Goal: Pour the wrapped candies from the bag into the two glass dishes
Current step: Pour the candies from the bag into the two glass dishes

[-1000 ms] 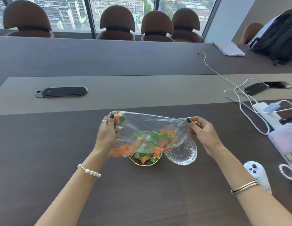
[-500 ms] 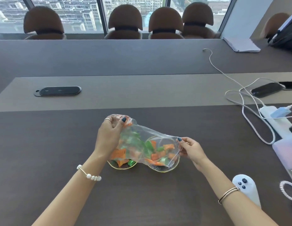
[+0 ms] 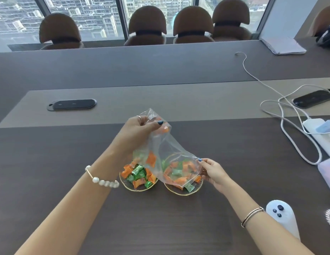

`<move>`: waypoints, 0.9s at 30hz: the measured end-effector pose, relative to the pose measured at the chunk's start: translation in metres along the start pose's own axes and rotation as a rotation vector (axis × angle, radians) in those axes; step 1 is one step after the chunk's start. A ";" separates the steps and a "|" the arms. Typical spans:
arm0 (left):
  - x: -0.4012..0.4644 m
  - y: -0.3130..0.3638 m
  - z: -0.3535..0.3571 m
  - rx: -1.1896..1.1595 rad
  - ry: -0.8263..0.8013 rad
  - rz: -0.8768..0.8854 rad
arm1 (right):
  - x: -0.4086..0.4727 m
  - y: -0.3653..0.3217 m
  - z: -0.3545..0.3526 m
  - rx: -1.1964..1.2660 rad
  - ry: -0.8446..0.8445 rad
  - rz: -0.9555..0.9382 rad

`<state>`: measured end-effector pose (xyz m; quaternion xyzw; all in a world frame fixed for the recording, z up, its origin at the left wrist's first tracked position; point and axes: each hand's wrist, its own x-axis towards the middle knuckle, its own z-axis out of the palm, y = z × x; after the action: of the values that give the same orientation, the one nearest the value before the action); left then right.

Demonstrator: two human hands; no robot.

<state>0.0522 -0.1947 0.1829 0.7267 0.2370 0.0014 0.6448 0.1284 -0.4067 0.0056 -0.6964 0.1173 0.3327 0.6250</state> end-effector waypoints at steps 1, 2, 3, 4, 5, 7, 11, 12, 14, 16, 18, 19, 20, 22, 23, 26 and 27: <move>-0.002 0.002 -0.003 0.057 -0.066 -0.025 | 0.000 0.001 0.001 -0.001 0.000 -0.006; -0.001 0.002 -0.006 0.113 -0.126 -0.054 | 0.000 0.002 0.002 0.012 -0.003 -0.006; -0.001 0.001 -0.010 0.147 -0.180 -0.084 | 0.000 0.003 0.003 0.035 -0.011 0.001; -0.002 0.000 -0.013 0.161 -0.227 -0.102 | 0.001 0.003 0.004 0.065 -0.020 0.013; -0.003 -0.001 -0.015 0.171 -0.264 -0.111 | 0.001 0.004 0.004 0.092 -0.025 0.028; -0.003 -0.005 -0.017 0.181 -0.298 -0.142 | 0.002 0.006 0.004 0.121 -0.019 0.047; 0.004 -0.019 -0.016 0.152 -0.234 -0.111 | 0.005 0.008 0.003 0.142 0.003 0.061; 0.006 -0.021 -0.015 0.131 -0.212 -0.098 | 0.005 0.008 0.003 0.146 0.003 0.065; 0.009 -0.023 -0.017 0.028 -0.218 -0.101 | 0.005 0.009 0.003 0.151 -0.002 0.071; 0.011 -0.024 -0.020 -0.078 -0.297 -0.102 | 0.004 0.009 0.003 0.150 -0.015 0.067; 0.012 -0.025 -0.022 -0.133 -0.357 -0.096 | 0.003 0.009 0.003 0.134 -0.032 0.061; 0.013 -0.026 -0.023 -0.140 -0.360 -0.103 | 0.003 0.009 0.004 0.124 -0.040 0.054; 0.014 -0.027 -0.024 -0.137 -0.348 -0.116 | 0.003 0.009 0.005 0.116 -0.044 0.044; 0.015 -0.030 -0.024 -0.113 -0.301 -0.142 | 0.002 0.010 0.007 0.101 -0.035 0.018; 0.017 -0.033 -0.024 -0.110 -0.265 -0.169 | 0.002 0.011 0.008 0.093 -0.027 0.005; 0.023 -0.044 -0.027 -0.070 -0.164 -0.309 | -0.001 0.011 0.009 0.077 -0.013 -0.036; 0.026 -0.051 -0.029 0.009 -0.119 -0.354 | -0.002 0.012 0.010 0.072 -0.012 -0.049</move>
<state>0.0493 -0.1558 0.1316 0.6753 0.3225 -0.1559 0.6447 0.1173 -0.4002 -0.0025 -0.6741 0.1083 0.3168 0.6584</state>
